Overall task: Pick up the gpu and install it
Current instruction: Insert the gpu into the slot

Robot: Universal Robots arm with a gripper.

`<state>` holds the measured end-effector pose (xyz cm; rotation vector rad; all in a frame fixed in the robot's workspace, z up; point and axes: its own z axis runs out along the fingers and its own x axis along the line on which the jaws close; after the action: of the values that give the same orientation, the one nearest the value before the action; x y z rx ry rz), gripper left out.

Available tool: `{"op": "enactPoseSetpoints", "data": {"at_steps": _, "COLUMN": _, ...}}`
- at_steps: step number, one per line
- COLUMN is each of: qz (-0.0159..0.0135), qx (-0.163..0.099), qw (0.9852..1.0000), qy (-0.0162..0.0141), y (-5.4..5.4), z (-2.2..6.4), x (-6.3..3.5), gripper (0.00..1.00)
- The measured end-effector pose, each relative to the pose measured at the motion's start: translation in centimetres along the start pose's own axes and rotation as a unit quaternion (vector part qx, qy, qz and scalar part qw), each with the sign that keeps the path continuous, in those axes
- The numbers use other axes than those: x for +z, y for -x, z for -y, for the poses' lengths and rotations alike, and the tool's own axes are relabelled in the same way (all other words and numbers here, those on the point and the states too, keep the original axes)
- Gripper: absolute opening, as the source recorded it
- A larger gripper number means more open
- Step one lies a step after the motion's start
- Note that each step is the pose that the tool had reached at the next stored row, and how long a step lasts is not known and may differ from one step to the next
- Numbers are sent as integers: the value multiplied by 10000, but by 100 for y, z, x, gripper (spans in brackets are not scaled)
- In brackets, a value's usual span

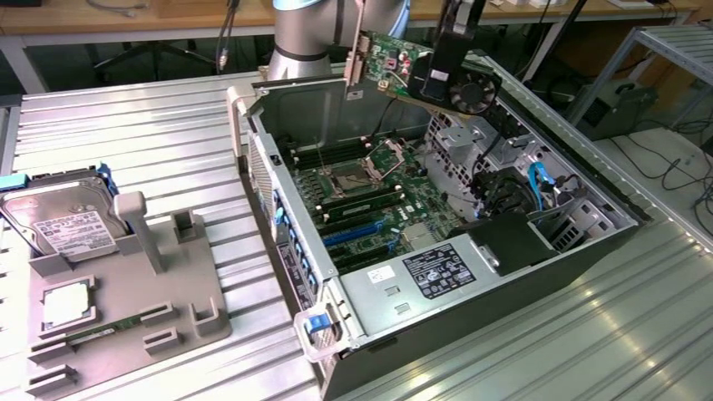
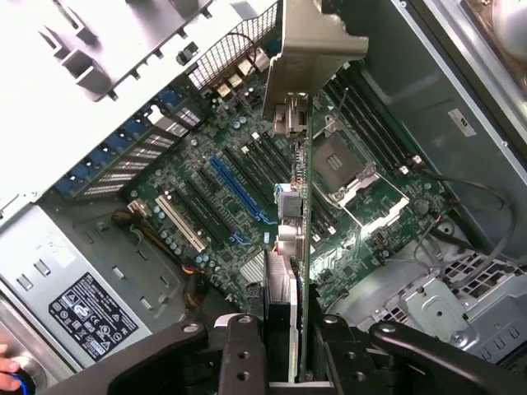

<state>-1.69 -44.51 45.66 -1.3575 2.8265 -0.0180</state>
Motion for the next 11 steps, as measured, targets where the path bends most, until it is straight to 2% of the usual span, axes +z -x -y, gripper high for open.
{"op": "enactPoseSetpoints", "data": {"at_steps": 6, "qz": 4, "qx": -299, "qw": 9996, "qy": 0, "y": 0, "z": 1, "x": 0, "gripper": 28}}
{"op": "enactPoseSetpoints", "data": {"at_steps": 11, "qz": 7, "qx": -549, "qw": 9985, "qy": 0, "y": -1, "z": 2, "x": 0, "gripper": 28}}
